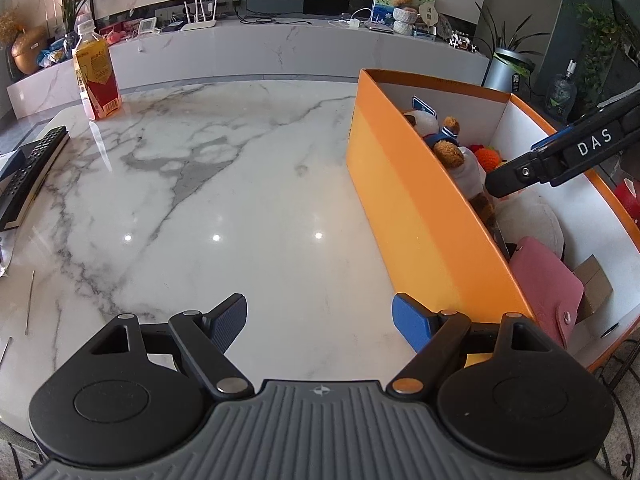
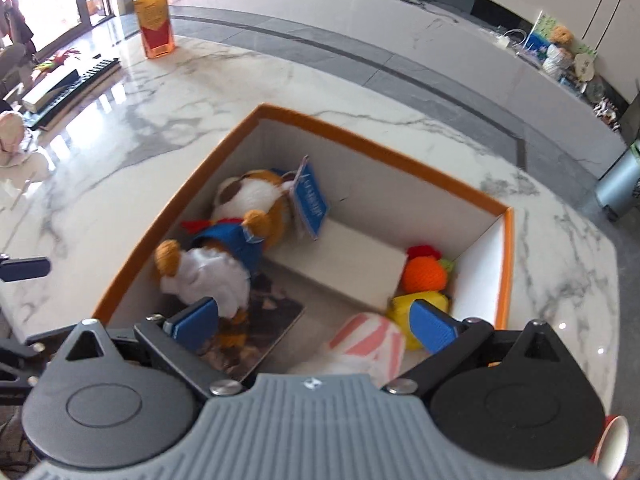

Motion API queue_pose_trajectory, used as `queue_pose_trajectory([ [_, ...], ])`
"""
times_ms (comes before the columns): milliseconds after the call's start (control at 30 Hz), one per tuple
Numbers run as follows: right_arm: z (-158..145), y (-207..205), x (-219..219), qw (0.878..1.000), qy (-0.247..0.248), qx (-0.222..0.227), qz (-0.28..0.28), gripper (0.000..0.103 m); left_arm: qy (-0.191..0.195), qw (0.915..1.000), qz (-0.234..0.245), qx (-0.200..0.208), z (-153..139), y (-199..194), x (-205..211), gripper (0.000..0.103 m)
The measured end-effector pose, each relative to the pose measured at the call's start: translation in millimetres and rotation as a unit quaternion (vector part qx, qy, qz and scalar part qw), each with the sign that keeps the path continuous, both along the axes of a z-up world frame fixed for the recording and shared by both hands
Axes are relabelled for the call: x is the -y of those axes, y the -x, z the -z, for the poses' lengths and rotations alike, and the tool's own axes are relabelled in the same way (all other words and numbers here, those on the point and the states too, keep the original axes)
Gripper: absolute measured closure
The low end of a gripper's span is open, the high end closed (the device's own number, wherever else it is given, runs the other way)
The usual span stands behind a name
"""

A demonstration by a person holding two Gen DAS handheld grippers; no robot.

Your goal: Organize objects

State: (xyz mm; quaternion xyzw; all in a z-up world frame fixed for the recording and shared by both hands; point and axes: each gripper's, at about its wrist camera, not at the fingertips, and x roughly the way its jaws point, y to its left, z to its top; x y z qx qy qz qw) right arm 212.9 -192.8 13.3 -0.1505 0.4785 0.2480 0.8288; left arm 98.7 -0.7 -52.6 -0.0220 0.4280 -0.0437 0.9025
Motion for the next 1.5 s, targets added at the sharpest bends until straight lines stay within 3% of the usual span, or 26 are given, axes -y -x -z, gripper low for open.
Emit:
queue_pose_trajectory([
  [33,2,-1,2,1.000,-0.021,-0.014,0.004,0.015,-0.002,1.0000,0.002,0.000,0,0,1,0.008],
  [67,5,-3,1,0.999,-0.037,-0.030,0.005,0.030,-0.005,1.0000,0.004,0.000,-1,1,3,0.008],
  [133,13,-3,-2,0.997,-0.050,-0.056,0.002,0.048,-0.010,0.9999,0.006,0.002,-1,2,4,0.008],
  [267,17,8,-12,0.994,-0.071,-0.077,-0.022,0.076,-0.015,0.9999,0.005,0.002,-1,2,3,0.008],
  [400,17,24,-32,0.990,-0.083,-0.086,-0.070,0.076,-0.011,0.9998,-0.006,-0.012,4,-3,0,0.008],
  [467,26,18,-38,0.988,-0.097,-0.104,-0.057,0.077,-0.010,0.9998,-0.004,-0.017,5,-3,0,0.008],
  [500,28,16,-38,0.988,-0.106,-0.097,-0.049,0.084,-0.012,0.9998,-0.003,-0.015,4,-2,0,0.008],
  [533,29,13,-38,0.990,-0.105,-0.083,-0.043,0.084,-0.013,0.9998,-0.002,-0.012,3,-1,0,0.008],
  [600,29,9,-38,0.994,-0.087,-0.057,-0.036,0.091,-0.015,0.9998,-0.003,-0.010,2,0,-1,0.008],
  [667,27,3,-33,0.997,-0.061,-0.041,-0.020,0.091,-0.012,0.9998,-0.007,-0.012,3,-1,-3,0.008],
  [800,22,-5,-16,0.998,-0.039,-0.053,0.006,0.089,0.002,0.9997,-0.011,-0.020,4,-3,-6,0.008],
  [933,16,1,-15,0.985,-0.133,-0.104,-0.020,0.088,0.001,0.9997,-0.008,-0.023,5,-4,-4,0.008],
  [1067,27,3,-39,0.988,-0.119,-0.100,-0.025,0.088,-0.010,0.9997,-0.006,-0.023,5,-1,-2,0.008],
  [1233,51,-10,-35,0.979,-0.147,-0.140,0.014,0.101,-0.010,0.9994,-0.016,-0.028,6,-3,-6,0.008],
  [1367,50,3,-42,0.993,-0.071,-0.091,-0.013,0.103,-0.012,0.9992,-0.013,-0.035,9,-4,-6,0.008],
  [1500,49,0,-36,0.997,-0.042,-0.072,0.004,0.103,-0.015,0.9991,-0.010,-0.038,10,-3,-5,0.008],
])
